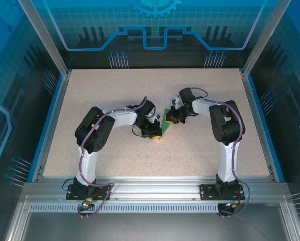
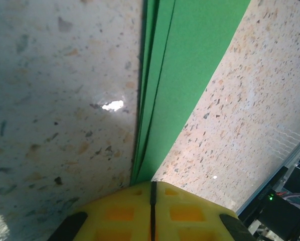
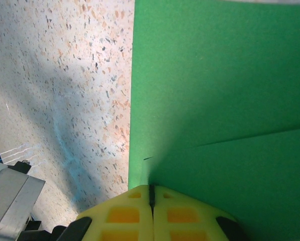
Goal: Fold a paper plane with a square sheet of paper (fold left side to right side)
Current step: Fold the wing for the fifth time at the center of the table, then turn over the paper plane at the center of the table.
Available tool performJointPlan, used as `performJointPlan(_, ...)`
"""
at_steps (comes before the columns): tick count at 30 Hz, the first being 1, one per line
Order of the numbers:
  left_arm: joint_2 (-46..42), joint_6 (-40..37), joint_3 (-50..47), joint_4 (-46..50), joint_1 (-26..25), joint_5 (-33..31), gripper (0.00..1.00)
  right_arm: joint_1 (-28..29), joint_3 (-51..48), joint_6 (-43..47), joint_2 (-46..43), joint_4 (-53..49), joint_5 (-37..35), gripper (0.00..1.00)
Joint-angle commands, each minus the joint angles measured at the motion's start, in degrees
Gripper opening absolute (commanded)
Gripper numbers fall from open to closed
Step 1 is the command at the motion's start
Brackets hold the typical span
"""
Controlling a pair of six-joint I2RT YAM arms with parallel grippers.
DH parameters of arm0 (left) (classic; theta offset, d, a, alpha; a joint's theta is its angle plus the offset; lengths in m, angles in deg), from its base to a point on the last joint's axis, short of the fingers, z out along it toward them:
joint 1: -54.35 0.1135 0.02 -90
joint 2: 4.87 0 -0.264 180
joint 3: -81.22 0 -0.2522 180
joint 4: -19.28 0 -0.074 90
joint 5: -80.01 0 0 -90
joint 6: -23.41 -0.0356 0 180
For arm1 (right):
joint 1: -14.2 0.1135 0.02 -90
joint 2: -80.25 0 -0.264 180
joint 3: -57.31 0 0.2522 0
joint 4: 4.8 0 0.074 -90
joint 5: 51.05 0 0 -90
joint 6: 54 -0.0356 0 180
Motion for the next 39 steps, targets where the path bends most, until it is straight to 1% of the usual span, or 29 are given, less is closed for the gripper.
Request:
performJointPlan(1,-0.4,-1.2,-2.8,10.1,-1.1,-3.2,0.09,0.4,-0.2,1.1,2.5,-3.9,-5.0,0.06)
performJointPlan(10,-2.3,-1.1,-5.4,9.0,-1.4,-2.3,0.09,0.3,-0.1,1.2,3.2,-3.9,-5.1,0.06)
performJointPlan(16,-5.3,-1.1,-5.8,6.7,-1.3,-2.4,0.09,0.4,0.4,1.0,1.7,-2.0,-3.5,0.06)
performJointPlan(19,-8.5,-1.1,-6.2,4.2,-1.0,-2.6,0.13,0.2,2.1,1.6,-0.5,-1.6,-3.3,0.09)
performJointPlan(22,-12.3,-0.8,-7.4,0.7,0.1,-3.0,0.17,0.1,4.1,2.8,-3.4,-2.5,-4.4,0.16)
performJointPlan(25,-16.5,-0.7,-8.9,-2.0,1.5,-5.5,0.24,0.1,4.7,3.9,-7.4,-4.7,-8.3,0.27)
performJointPlan(30,-23.4,-2.0,-10.9,-5.5,2.3,-13.9,0.4,1.2,0.6,2.0,-14.5,-6.3,-15.8,0.47)
performJointPlan(33,-26.3,-2.8,-11.3,-6.8,2.5,-19.1,0.5,3.1,-0.3,-1.2,-15.9,-9.5,-21.1,0.58)
performJointPlan(35,-27.6,-2.8,-11.4,-7.3,2.5,-21.7,0.52,4.8,-0.5,-3.6,-15.6,-10.6,-23.1,0.63)
performJointPlan(36,-28.0,-2.7,-11.4,-7.3,2.6,-22.9,0.54,5.8,-0.7,-4.7,-15.3,-10.8,-24.0,0.65)
performJointPlan(39,-28.9,-2.3,-11.6,-7.5,2.9,-24.8,0.57,8.1,-0.1,-7.1,-13.2,-11.1,-27.2,0.65)
